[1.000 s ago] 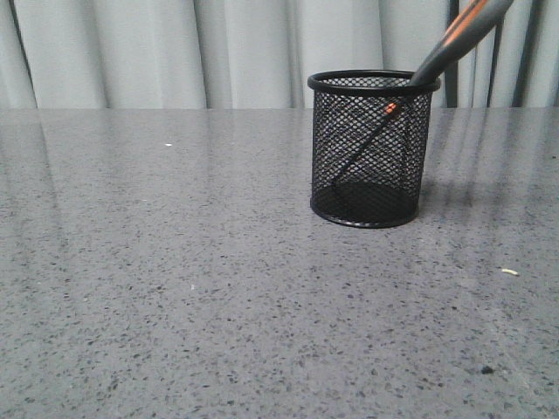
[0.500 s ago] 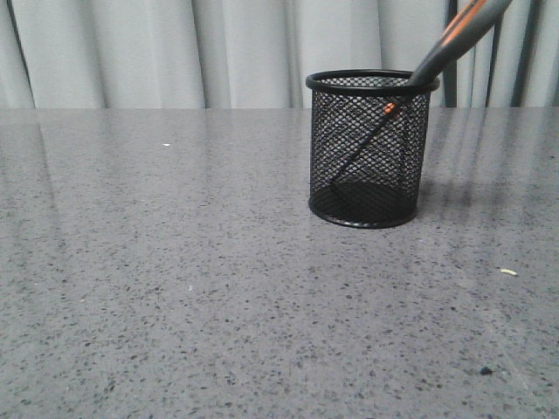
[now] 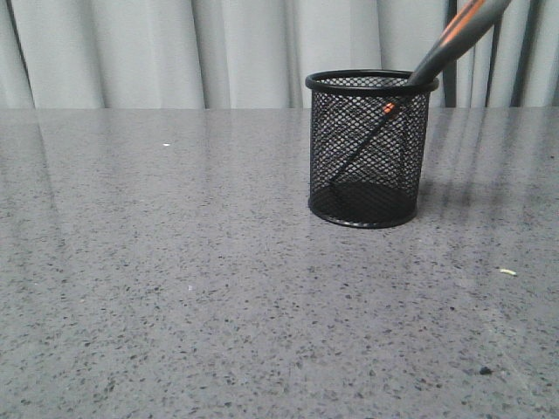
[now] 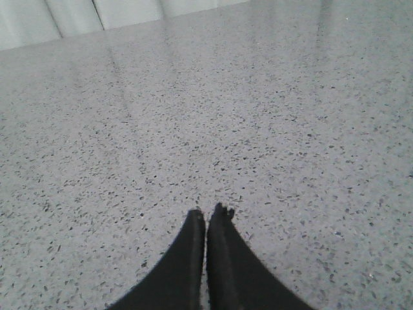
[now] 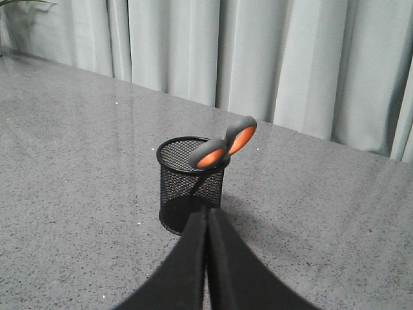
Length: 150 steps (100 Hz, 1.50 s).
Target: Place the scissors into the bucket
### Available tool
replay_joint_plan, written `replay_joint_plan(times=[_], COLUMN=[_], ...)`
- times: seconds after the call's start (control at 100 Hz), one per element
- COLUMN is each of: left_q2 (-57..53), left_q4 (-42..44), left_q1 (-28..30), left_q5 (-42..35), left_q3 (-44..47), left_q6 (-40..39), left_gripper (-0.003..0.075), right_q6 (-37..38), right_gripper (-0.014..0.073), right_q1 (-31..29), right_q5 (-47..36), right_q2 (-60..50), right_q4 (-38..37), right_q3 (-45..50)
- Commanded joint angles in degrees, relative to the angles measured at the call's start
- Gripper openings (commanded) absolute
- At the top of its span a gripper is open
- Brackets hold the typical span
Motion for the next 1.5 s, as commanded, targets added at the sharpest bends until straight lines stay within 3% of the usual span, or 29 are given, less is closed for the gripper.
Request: replay_joint_plan(times=[0.0,0.14,0.29,0.35,0.41,0.47,0.73,0.8,1.2,1.49], left_q2=[-1.47,-1.47,-1.47,-1.47,-1.47,-1.47,-1.47,-1.47,-1.47,-1.47], left_q4=[-0.32,-0.32,-0.32,-0.32,-0.32,-0.32,-0.32,-0.32,-0.32,-0.32], left_q1=[0.02,0.02,0.02,0.02,0.02,0.02,0.02,0.02,0.02,0.02], left_q5=[-2.55,-2.55,-2.55,-2.55,-2.55,-2.55,-2.55,-2.55,-2.55,-2.55], left_q3=[2.27,2.27,2.27,2.27,2.27,2.27,2.27,2.27,2.27,2.27], left_q6=[-0.69,-0.69,-0.69,-0.69,-0.69,-0.69,-0.69,-0.69,-0.69,-0.69], left_gripper=[-0.0019,-0.0019,-0.0019,-0.0020,-0.0019,-0.0020,-0.0019,-0.0019,-0.0019,-0.0019], right_q6=[-0.46,-0.46,-0.22,2.90,11.67,17.95,25.27,29.00,29.31,29.31], right_gripper=[-0.0055,-0.0055,-0.0056,-0.0059,-0.0059,-0.0060,-0.0073,-0.0073,-0.0073,-0.0073], right_q1=[0.09,-0.15,-3.20,-5.21,-7.39,-9.08,-10.68,-11.04,-11.13,-11.13], right_q5=[-3.92,-8.42,-32.32,-40.55,-44.89,-44.75,-44.97,-38.63,-24.71,-24.81], right_q2=[1.01,1.01,1.01,1.01,1.01,1.01,-0.76,-2.56,-2.45,-2.45], right_q4=[0.68,0.56,-0.97,-7.71,-14.41,-15.76,-16.59,-18.19,-18.82,-18.64], right_q3=[-1.15,2.95,13.56,18.30,21.63,24.55,33.13,32.91,33.02,33.02])
